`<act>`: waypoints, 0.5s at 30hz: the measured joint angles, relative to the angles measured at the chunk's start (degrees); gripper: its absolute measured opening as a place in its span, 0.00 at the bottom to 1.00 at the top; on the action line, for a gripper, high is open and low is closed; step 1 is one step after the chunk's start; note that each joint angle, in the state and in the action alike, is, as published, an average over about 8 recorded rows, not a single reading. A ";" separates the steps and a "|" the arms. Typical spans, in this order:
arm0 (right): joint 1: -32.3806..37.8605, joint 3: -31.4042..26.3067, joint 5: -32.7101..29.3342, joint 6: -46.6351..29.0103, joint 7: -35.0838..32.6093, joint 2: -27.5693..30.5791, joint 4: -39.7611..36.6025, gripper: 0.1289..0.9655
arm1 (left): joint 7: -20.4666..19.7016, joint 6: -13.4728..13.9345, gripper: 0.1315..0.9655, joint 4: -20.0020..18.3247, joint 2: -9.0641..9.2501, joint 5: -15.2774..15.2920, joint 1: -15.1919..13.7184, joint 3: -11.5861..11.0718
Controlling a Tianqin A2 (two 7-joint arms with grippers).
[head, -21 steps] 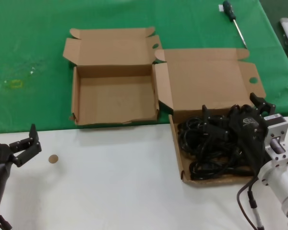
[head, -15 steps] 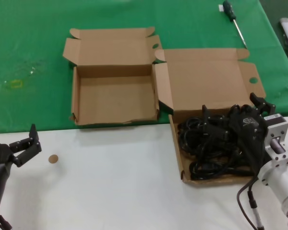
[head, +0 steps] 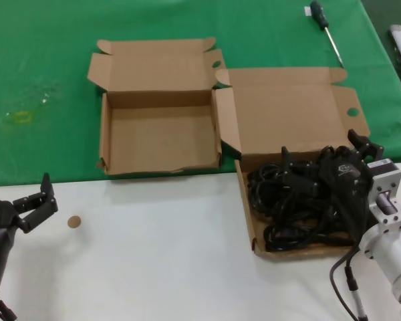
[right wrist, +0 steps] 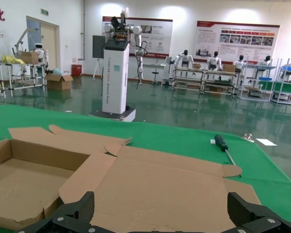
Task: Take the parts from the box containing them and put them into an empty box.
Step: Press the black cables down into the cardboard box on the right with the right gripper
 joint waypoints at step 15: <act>0.27 -2.43 1.70 2.18 0.65 1.77 -0.04 1.00 | 0.00 0.00 0.92 0.00 0.00 0.00 0.00 0.00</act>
